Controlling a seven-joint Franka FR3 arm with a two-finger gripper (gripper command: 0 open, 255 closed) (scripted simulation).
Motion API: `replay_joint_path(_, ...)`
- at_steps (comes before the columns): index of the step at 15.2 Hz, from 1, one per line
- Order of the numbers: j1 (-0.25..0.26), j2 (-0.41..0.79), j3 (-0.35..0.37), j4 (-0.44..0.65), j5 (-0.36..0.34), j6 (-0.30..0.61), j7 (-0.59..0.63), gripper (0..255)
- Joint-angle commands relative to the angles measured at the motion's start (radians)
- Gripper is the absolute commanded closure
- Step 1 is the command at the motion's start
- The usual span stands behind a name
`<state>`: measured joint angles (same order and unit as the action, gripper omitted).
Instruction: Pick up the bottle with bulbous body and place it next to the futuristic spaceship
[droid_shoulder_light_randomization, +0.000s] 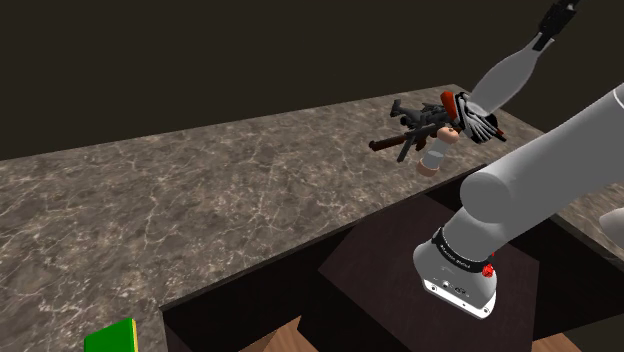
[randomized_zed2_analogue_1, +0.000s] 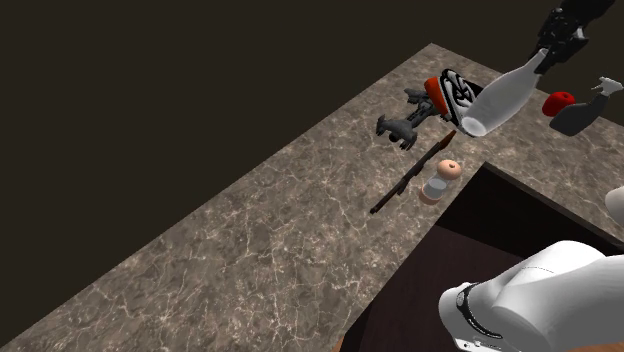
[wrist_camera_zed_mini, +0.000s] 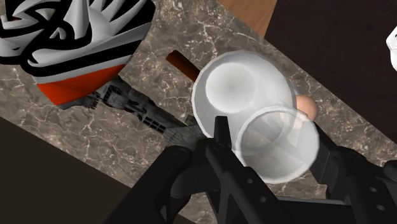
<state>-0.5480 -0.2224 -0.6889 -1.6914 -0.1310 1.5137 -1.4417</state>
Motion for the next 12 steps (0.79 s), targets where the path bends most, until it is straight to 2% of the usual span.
replay_joint_path(1, -0.002, -0.010, 0.001, -0.035, -0.006, 0.028, 0.004, 255)
replay_joint_path(12, -0.011, -0.045, 0.001, -0.212, -0.029, 0.175, 0.022, 255)
